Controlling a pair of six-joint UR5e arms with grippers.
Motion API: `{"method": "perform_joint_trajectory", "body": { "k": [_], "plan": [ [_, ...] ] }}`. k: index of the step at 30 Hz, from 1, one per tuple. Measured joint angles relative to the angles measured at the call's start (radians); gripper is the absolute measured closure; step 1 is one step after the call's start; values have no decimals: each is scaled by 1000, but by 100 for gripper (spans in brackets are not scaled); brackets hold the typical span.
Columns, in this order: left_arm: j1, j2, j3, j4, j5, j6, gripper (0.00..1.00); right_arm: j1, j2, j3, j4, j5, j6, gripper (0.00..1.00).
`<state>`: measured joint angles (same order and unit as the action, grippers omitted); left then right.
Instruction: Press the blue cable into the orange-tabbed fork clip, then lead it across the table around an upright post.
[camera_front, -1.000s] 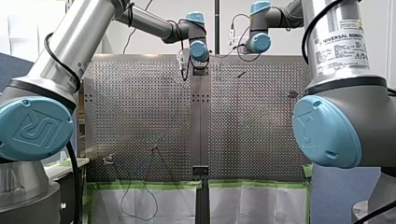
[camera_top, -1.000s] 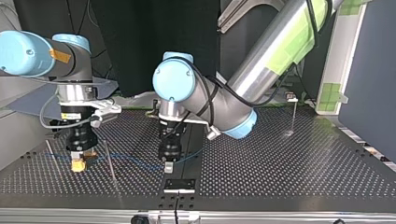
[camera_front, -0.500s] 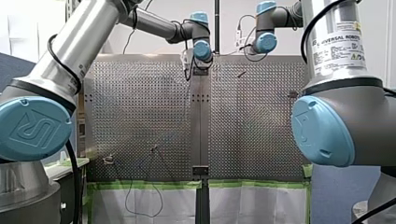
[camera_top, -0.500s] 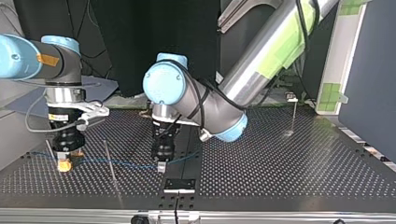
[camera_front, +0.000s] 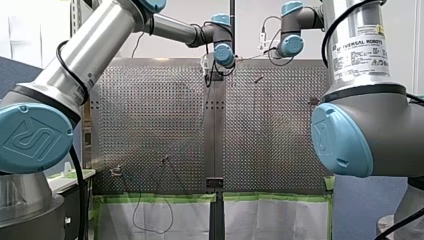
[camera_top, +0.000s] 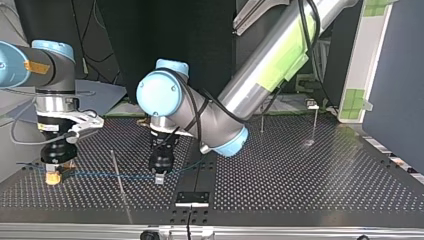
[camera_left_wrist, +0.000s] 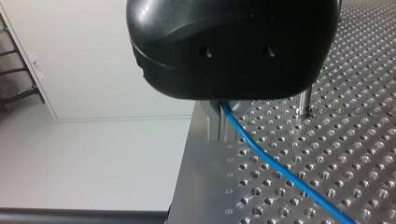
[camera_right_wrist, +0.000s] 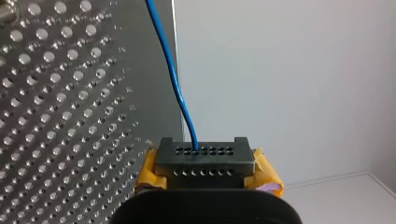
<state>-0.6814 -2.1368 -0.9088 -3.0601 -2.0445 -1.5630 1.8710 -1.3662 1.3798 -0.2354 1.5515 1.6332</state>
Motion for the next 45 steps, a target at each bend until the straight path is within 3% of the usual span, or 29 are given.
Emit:
{"method": "perform_joint_trajectory", "body": {
  "k": [8, 20, 32, 45],
  "plan": [
    [-23, -57, 67, -44, -1, 0, 99, -24, 0, -1, 6, -2, -1, 100],
    [-26, -68, 81, -47, 2, 0, 99, -59, 7, 0, 3, -23, 12, 100],
    [-40, -141, 157, -88, 1, -6, 99, -81, 35, -1, 1, -42, 18, 100],
    [-24, -166, 164, -94, 11, -16, 99, -100, 64, 0, -2, -68, 27, 100]
  ]
}}
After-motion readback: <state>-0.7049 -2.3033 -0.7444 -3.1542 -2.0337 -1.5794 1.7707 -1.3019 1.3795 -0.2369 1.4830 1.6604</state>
